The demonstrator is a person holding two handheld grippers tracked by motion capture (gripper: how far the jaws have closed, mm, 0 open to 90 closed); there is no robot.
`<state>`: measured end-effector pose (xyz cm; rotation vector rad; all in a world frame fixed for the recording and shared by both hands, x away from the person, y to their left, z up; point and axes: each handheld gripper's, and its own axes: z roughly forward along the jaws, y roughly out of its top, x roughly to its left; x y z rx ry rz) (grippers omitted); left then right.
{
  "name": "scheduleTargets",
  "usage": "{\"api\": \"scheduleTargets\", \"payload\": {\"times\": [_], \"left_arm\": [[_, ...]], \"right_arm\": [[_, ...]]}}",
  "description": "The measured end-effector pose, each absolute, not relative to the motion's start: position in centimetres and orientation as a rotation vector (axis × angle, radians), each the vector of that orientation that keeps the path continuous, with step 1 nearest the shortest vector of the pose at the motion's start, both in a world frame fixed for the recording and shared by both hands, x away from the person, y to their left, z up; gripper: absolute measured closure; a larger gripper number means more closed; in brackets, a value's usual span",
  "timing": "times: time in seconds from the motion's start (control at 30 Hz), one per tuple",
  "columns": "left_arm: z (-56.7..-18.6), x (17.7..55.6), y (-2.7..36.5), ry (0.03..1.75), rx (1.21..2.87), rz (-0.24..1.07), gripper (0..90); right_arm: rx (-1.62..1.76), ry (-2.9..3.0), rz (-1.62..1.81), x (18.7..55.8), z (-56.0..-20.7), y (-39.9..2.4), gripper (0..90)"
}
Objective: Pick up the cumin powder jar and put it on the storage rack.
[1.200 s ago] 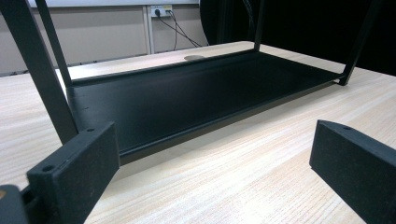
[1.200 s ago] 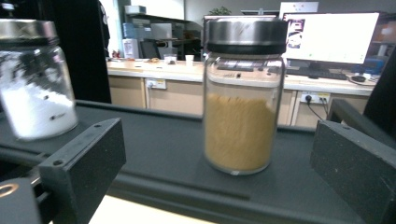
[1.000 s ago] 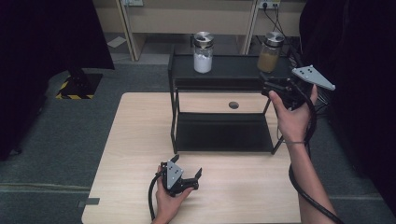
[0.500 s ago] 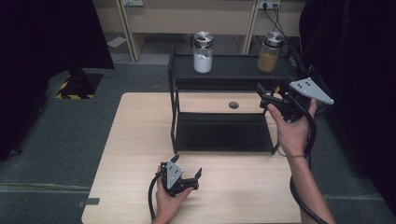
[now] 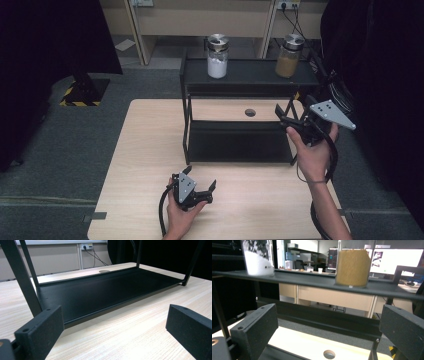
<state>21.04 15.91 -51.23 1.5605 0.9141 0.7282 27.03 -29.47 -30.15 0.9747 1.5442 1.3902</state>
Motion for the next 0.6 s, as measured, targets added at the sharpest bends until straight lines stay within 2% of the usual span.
{"api": "scheduleTargets", "payload": {"times": [0.6], "left_arm": [[-51.3, 21.0, 15.9, 0.909, 1.561, 0.735, 0.8]], "right_arm": [[0.974, 1.618, 1.367, 24.9, -34.8, -29.6, 2.2]]}}
